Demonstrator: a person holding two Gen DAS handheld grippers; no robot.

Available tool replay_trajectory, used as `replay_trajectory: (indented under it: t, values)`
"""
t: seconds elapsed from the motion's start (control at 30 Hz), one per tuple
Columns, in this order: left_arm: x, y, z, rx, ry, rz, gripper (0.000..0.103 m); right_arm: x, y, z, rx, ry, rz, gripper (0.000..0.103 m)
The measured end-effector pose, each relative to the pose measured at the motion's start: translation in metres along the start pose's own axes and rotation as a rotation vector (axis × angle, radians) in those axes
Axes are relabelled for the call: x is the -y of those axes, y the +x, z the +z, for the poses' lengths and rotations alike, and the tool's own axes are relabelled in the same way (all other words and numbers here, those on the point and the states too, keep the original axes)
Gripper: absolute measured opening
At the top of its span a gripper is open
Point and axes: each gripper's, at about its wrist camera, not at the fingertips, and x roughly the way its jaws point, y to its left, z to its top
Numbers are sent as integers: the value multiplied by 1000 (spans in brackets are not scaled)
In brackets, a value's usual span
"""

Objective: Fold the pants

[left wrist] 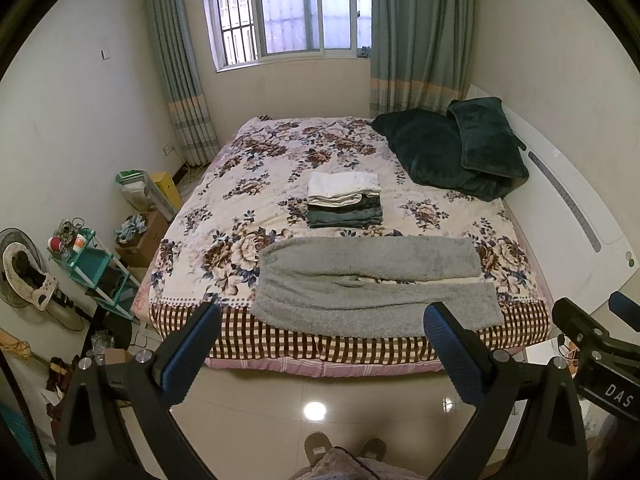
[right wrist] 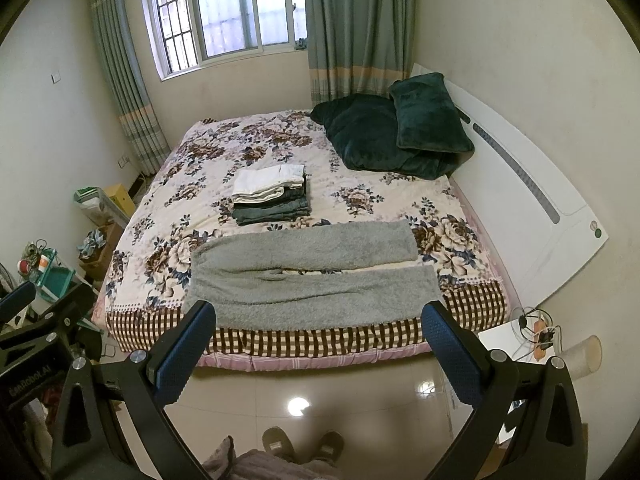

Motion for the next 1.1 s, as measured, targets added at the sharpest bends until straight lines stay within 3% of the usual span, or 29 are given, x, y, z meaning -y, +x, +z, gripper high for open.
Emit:
replay_trajectory:
  t: [0.37,0.6,0.8,1.1]
  values:
    - [1,4,5,-12,8,-14,103,4,4,-2,-5,19,-11,103]
    - [-18,33,8,-9,-2,-14,103,-13,36,-9,-20,84,-25,103]
    - [-43,99,19,0,6,22,103,-26,105,-5,-21,150,-87,103]
    - [-46,232,42,-128,30,68,103,-21,265,47,-91,177,-161,103]
